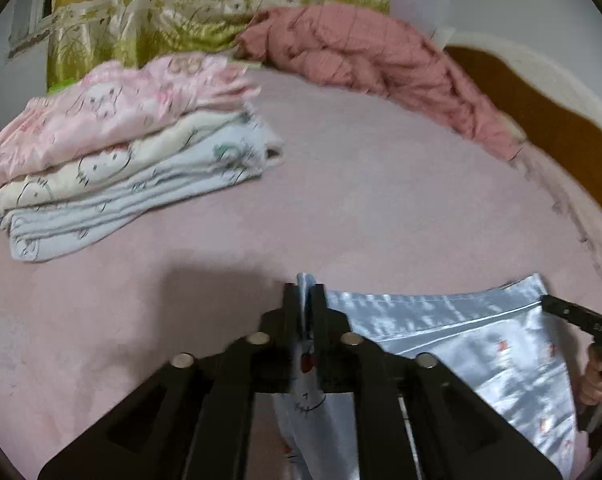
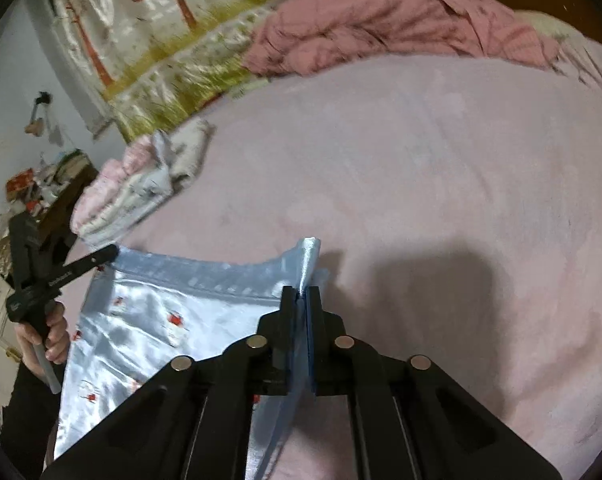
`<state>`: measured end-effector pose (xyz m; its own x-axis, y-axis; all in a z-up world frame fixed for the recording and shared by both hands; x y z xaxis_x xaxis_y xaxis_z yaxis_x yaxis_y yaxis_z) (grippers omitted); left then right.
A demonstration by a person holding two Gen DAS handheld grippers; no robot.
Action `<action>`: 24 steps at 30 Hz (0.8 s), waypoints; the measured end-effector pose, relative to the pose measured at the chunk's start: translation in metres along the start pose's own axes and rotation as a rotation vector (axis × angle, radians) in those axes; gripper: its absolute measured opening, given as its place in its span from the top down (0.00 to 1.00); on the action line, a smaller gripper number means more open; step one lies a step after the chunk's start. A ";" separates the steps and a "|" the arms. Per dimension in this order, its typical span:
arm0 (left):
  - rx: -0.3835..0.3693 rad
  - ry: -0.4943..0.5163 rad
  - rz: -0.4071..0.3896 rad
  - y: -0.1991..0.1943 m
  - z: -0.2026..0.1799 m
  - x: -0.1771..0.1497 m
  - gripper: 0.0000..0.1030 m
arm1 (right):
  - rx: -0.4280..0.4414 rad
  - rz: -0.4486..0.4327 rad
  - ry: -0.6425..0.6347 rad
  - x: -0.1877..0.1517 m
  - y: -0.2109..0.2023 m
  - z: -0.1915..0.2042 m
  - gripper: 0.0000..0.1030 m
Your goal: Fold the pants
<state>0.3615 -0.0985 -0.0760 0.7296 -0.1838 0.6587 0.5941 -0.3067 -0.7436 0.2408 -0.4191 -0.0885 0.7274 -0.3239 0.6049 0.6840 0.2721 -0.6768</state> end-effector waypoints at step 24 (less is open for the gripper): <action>-0.296 -0.205 0.091 0.012 0.006 -0.028 0.94 | 0.233 0.108 0.129 -0.002 0.037 0.005 0.95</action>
<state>0.3499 -0.0910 -0.1041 0.8455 -0.0410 0.5324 0.4218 -0.5600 -0.7131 0.2643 -0.4038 -0.1127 0.7939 -0.3905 0.4660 0.6080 0.5073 -0.6107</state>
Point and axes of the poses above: each gripper's, at about its wrist camera, not at the fingertips, and y roughly the way its jaws point, z to its left, x to its top, the point moved 5 cm from there along y, roughly the way its jaws point, and after that the axes turned 3 degrees about x, right-handed, at the moved point
